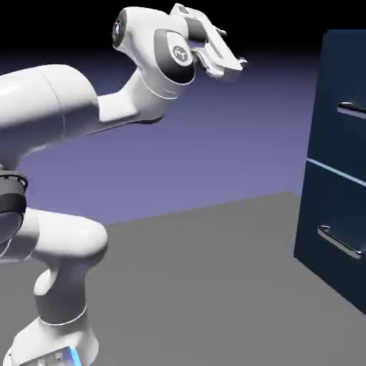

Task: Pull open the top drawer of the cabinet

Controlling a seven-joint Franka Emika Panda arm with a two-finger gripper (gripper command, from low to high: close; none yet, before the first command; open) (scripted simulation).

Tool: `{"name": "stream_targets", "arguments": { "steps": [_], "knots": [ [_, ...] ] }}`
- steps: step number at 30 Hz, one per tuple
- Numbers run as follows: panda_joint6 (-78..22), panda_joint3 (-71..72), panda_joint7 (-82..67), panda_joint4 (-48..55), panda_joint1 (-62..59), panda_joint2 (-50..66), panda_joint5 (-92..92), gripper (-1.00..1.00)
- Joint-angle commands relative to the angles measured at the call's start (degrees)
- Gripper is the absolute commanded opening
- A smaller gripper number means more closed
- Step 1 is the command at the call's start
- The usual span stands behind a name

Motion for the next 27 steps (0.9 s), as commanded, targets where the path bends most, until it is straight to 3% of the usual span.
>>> {"name": "stream_targets", "arguments": {
  "steps": [1,27],
  "knots": [
    [-0.35,-0.87,-2.50,0.67,1.25,-0.60,-1.75,0.00],
    [-9.51,-23.40,-67.28,18.20,33.62,-16.23,-47.08,0.00]
  ]
}}
